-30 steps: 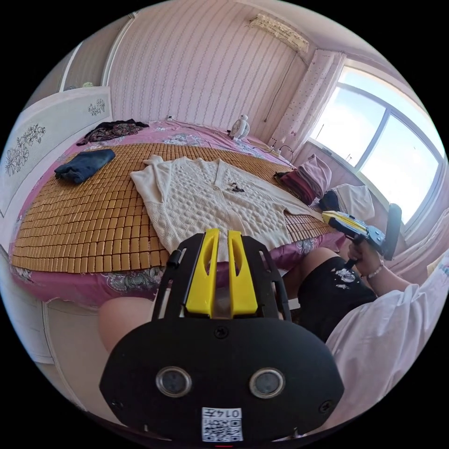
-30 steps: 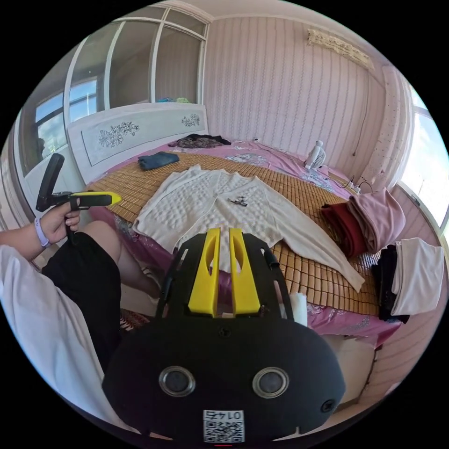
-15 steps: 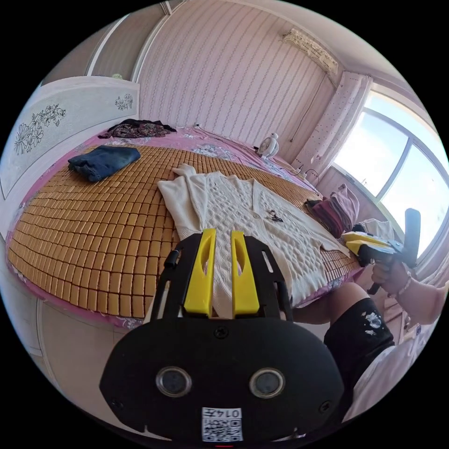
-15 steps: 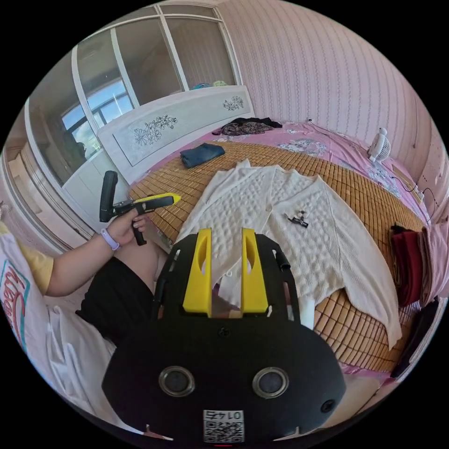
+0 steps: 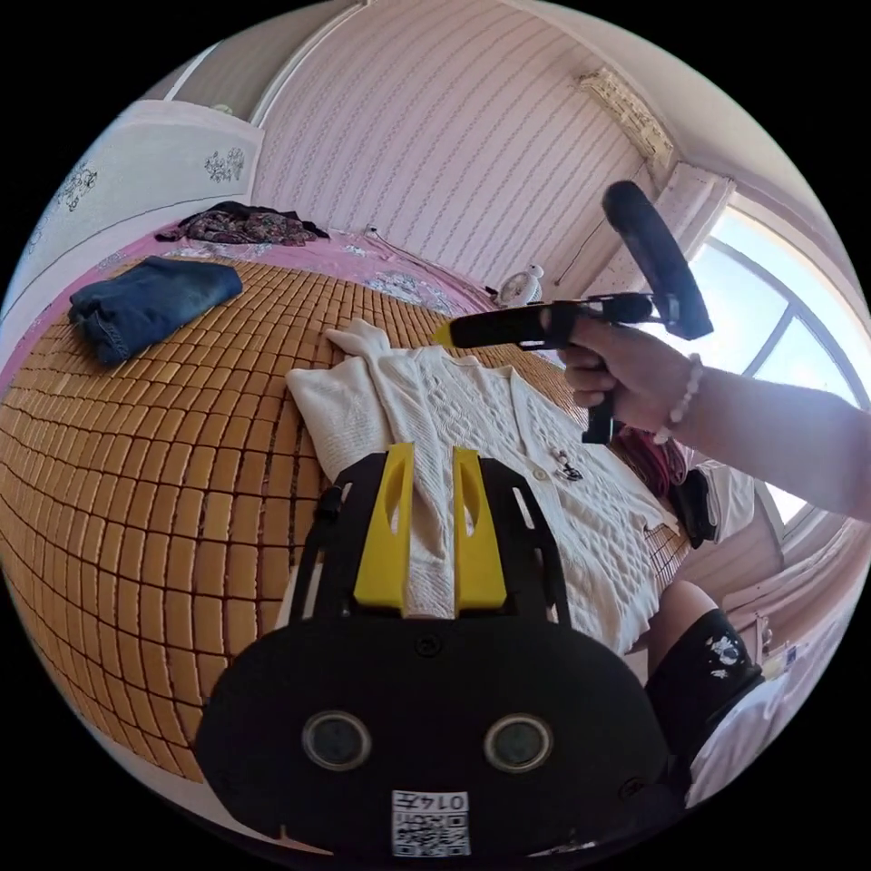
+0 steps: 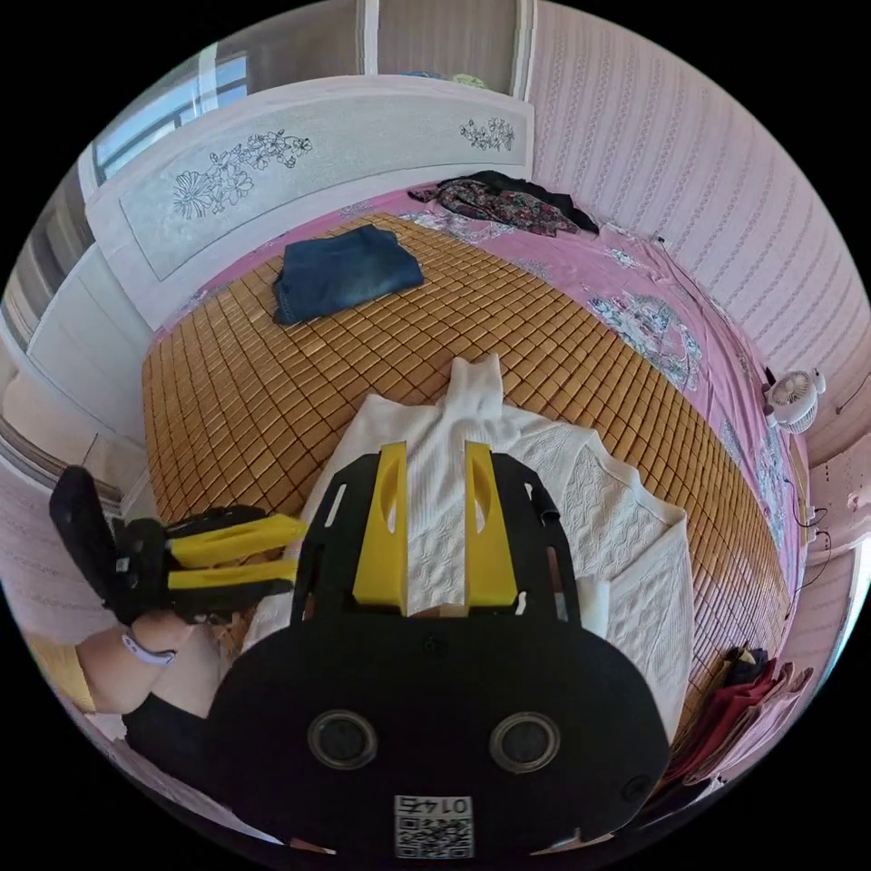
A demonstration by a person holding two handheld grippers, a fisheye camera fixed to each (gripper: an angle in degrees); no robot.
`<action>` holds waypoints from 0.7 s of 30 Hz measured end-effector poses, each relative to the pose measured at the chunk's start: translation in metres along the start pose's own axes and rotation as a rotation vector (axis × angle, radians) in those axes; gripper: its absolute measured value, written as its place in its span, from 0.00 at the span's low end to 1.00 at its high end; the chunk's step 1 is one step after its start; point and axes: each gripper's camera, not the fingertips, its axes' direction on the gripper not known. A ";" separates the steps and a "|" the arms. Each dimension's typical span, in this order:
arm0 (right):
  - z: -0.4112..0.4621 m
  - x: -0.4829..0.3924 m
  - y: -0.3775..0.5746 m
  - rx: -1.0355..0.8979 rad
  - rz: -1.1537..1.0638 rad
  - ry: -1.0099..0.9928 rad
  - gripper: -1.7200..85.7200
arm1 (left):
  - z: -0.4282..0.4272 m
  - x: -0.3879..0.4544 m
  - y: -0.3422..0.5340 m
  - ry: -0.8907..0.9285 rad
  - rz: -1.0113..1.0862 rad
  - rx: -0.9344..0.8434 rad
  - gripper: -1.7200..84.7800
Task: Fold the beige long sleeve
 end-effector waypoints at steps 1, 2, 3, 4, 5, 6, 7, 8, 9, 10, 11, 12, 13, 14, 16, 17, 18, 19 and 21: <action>0.018 0.000 -0.019 -0.010 0.014 0.022 0.12 | 0.001 -0.001 -0.004 -0.015 0.011 -0.004 0.13; 0.036 0.001 -0.035 -0.028 0.024 0.027 0.12 | 0.005 -0.004 -0.009 -0.042 0.015 -0.020 0.15; 0.045 0.001 -0.042 -0.035 0.035 0.035 0.12 | 0.011 -0.008 -0.012 -0.038 0.013 -0.043 0.16; 0.060 0.003 -0.053 -0.045 0.066 0.055 0.12 | 0.014 -0.009 -0.013 -0.026 0.010 -0.059 0.16; 0.076 0.004 -0.062 -0.062 0.088 0.067 0.12 | 0.020 -0.011 -0.017 0.004 0.008 -0.097 0.16; 0.083 0.005 -0.065 -0.072 0.096 0.070 0.12 | 0.027 -0.011 -0.021 0.021 0.018 -0.143 0.15; 0.097 0.006 -0.071 -0.099 0.103 0.070 0.11 | 0.029 -0.011 -0.023 0.018 0.025 -0.163 0.15; 0.110 0.008 -0.075 -0.133 0.106 0.070 0.11 | 0.036 -0.010 -0.026 0.005 0.045 -0.199 0.13; 0.114 0.009 -0.077 -0.143 0.105 0.065 0.10 | 0.042 -0.010 -0.029 -0.011 0.048 -0.237 0.11; 0.114 0.012 -0.080 -0.126 0.111 0.048 0.08 | 0.043 -0.010 -0.031 -0.014 0.042 -0.240 0.10; 0.111 0.017 -0.082 -0.113 0.132 0.025 0.05 | 0.042 -0.013 -0.034 -0.040 0.021 -0.233 0.08; 0.109 0.019 -0.083 -0.109 0.142 0.007 0.05 | 0.041 -0.018 -0.037 -0.046 -0.012 -0.234 0.07; 0.101 0.023 -0.086 -0.090 0.165 -0.012 0.04 | 0.040 -0.022 -0.039 -0.028 -0.022 -0.231 0.06; 0.089 0.024 -0.088 -0.054 0.165 -0.015 0.03 | 0.038 -0.030 -0.042 0.013 -0.046 -0.233 0.04; 0.067 0.019 -0.095 0.004 0.123 -0.039 0.03 | 0.032 -0.041 -0.049 0.072 -0.094 -0.240 0.04; 0.052 0.011 -0.103 0.043 0.080 -0.063 0.03 | 0.023 -0.047 -0.053 0.083 -0.111 -0.211 0.04; 0.045 0.005 -0.108 0.063 0.053 -0.078 0.03 | 0.010 -0.051 -0.058 0.073 -0.119 -0.160 0.06; 0.029 -0.011 -0.120 0.102 -0.003 -0.114 0.04 | 0.001 -0.054 -0.060 0.063 -0.131 -0.126 0.07; 0.008 -0.044 -0.138 0.169 -0.095 -0.197 0.05 | -0.045 -0.076 -0.070 0.027 -0.211 0.051 0.11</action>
